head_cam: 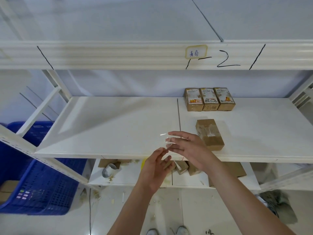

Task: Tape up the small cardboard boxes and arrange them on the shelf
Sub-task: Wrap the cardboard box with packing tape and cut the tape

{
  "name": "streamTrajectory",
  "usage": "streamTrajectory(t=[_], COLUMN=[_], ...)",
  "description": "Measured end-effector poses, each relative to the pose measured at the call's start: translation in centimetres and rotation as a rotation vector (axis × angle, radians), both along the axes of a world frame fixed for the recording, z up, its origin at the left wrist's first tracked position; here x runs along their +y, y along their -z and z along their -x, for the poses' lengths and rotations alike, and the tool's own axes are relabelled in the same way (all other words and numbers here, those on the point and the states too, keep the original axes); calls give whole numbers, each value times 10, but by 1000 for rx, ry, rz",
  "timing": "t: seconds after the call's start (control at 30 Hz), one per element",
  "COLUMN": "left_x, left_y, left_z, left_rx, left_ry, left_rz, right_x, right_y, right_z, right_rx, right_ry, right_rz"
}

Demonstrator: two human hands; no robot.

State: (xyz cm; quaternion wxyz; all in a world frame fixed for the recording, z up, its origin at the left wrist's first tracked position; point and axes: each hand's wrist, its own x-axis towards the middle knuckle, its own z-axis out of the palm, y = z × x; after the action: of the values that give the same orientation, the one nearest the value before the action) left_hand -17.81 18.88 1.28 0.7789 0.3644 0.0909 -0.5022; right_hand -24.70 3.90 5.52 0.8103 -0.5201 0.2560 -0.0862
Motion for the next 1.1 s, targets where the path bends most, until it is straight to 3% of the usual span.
streamTrajectory(t=[0.47, 0.6, 0.93, 1.1], left_x=[-2, -3, -7, -9], left_y=[-2, 1, 3, 4], left_z=[-1, -2, -3, -4], left_rx=[46, 54, 71, -25], left_ry=[2, -13, -14, -18], left_rz=[46, 0, -61, -146], right_x=[6, 5, 3, 2], right_y=[-15, -13, -9, -6], right_z=[3, 1, 3, 0], right_rx=[-9, 78, 100, 168], right_ry=[-51, -42, -69, -17], right_rz=[234, 358, 380, 506])
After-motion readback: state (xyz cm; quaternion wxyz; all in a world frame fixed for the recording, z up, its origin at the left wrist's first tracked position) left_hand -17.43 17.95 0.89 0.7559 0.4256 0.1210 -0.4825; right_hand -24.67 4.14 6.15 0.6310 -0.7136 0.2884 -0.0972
